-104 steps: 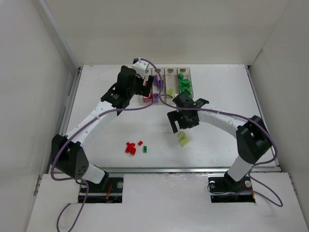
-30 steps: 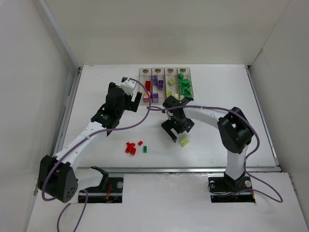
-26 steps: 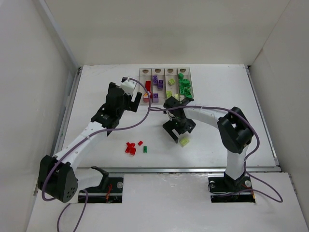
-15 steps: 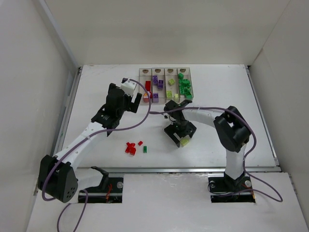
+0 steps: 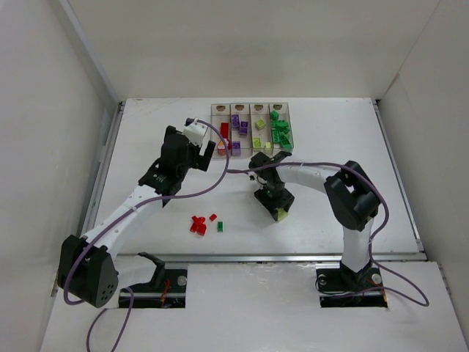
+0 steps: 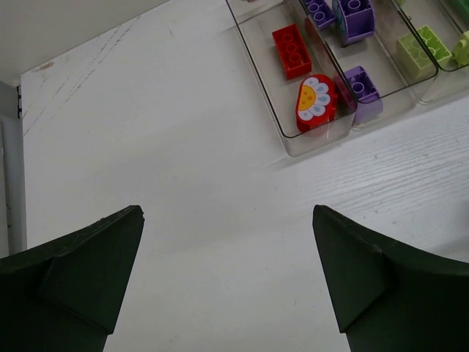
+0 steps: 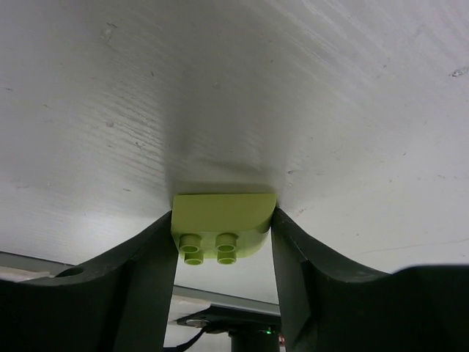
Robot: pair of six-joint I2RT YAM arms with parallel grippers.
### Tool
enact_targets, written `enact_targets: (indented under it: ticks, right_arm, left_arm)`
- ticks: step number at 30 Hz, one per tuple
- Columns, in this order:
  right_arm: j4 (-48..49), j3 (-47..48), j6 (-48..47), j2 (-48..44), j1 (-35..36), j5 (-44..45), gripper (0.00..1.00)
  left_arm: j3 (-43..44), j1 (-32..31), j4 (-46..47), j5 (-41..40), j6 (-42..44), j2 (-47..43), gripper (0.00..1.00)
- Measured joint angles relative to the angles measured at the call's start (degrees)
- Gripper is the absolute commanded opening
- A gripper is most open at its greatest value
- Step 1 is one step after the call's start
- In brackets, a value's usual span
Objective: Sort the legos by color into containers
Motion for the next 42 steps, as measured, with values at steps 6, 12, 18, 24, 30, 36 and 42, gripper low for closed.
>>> enact_targets:
  ticks: [6, 12, 18, 24, 30, 36, 42]
  right_arm:
    - [0.0, 7.6, -0.6, 0.0, -1.8, -4.8, 0.0]
    - [6.0, 32.4, 2.9, 3.6, -12.0, -6.1, 0.0]
    - [14.9, 53.8, 8.7, 17.2, -17.7, 0.7, 0.11]
    - [17.2, 57.4, 11.5, 27.5, -18.6, 1.9, 0.41]
    - [17.8, 57.4, 12.3, 28.3, -18.5, 2.0, 0.99]
    - [21.2, 47.9, 9.8, 19.8, -18.1, 1.3, 0.99]
    - [23.9, 34.9, 0.3, 4.7, -12.1, 1.2, 0.99]
  left_arm:
    - [0.0, 0.0, 0.0, 0.0, 0.0, 0.0, 1.0]
    - [-1.8, 0.0, 0.6, -0.4, 0.8, -0.1, 1.0]
    - [-5.3, 0.0, 0.2, -1.3, 2.6, -0.6, 1.0]
    - [-7.0, 0.0, -1.0, -2.1, 3.2, -1.4, 1.0]
    - [-7.3, 0.1, -1.0, -1.9, 3.2, -1.9, 1.0]
    - [-7.9, 0.1, -0.1, -1.9, 3.9, -2.0, 1.0]
    - [-9.3, 0.1, 0.4, -4.0, 3.5, -2.0, 1.0]
